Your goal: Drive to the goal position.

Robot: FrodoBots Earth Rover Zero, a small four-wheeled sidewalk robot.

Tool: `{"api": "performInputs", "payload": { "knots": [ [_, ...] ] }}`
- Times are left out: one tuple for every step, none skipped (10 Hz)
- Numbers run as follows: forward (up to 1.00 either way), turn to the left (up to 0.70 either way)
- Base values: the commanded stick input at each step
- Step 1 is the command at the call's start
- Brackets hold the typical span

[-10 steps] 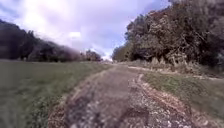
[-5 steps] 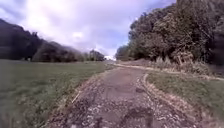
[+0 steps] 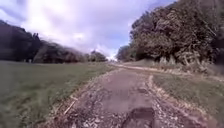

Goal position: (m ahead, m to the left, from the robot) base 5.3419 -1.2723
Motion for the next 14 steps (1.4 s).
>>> {"api": "performInputs", "payload": {
  "knots": [
    [0.85, 0.0],
    [0.85, 0.0],
    [0.85, 0.0],
    [0.85, 0.0],
    [0.85, 0.0],
    [0.85, 0.0],
    [0.85, 0.0],
    [0.85, 0.0],
    [0.85, 0.0],
    [0.85, 0.0],
    [0.85, 0.0],
    [0.85, 0.0],
    [0.85, 0.0],
    [0.85, -0.13]
  ]
}}
